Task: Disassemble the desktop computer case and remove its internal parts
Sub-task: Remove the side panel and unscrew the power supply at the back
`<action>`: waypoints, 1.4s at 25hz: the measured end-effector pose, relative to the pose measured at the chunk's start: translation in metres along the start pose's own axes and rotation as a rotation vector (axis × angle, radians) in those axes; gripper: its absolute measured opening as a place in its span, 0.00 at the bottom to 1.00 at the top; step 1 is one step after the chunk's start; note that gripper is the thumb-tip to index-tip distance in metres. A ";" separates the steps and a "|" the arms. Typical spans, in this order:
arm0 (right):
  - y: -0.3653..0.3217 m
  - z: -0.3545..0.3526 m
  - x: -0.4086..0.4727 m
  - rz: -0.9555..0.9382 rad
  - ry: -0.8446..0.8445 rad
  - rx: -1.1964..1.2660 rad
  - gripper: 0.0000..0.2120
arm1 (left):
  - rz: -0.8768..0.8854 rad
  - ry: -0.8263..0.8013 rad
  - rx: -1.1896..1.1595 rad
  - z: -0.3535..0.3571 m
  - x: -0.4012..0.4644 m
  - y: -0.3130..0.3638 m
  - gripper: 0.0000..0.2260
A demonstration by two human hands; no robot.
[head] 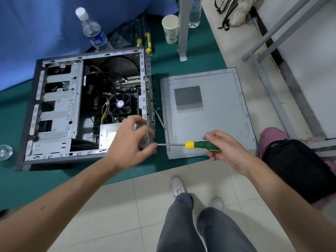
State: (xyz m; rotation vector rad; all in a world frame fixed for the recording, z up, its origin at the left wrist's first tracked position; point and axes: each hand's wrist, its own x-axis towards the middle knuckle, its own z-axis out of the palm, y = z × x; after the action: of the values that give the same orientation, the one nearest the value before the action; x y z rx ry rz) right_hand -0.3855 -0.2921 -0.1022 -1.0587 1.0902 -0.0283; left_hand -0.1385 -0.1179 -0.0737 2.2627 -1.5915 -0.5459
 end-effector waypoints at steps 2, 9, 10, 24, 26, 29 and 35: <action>-0.002 0.001 -0.001 -0.014 0.040 -0.044 0.08 | 0.035 -0.120 0.231 -0.005 0.005 0.009 0.15; -0.008 0.000 0.000 -0.041 0.064 -0.002 0.04 | -0.182 -0.362 0.244 -0.018 0.039 0.035 0.04; -0.007 -0.001 0.000 -0.040 0.056 0.010 0.03 | -0.173 -0.374 0.242 -0.019 0.040 0.034 0.03; -0.021 0.023 -0.010 0.147 -0.233 0.681 0.13 | -0.606 -0.030 -1.187 -0.020 0.033 0.017 0.04; -0.041 0.051 -0.009 0.121 -0.305 0.537 0.14 | -0.661 -0.071 -1.391 -0.017 0.033 0.026 0.03; -0.065 0.087 -0.003 -0.102 -0.145 0.129 0.07 | -0.675 -0.176 -1.462 -0.012 0.035 0.037 0.04; -0.067 0.106 0.009 -0.340 0.034 -0.133 0.04 | -0.700 -0.222 -1.576 -0.012 0.039 0.032 0.10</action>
State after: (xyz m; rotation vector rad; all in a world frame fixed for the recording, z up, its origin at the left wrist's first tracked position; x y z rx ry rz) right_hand -0.2731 -0.2602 -0.0554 -1.3592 0.9417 -0.2493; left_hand -0.1466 -0.1650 -0.0531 1.3147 0.0016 -1.5117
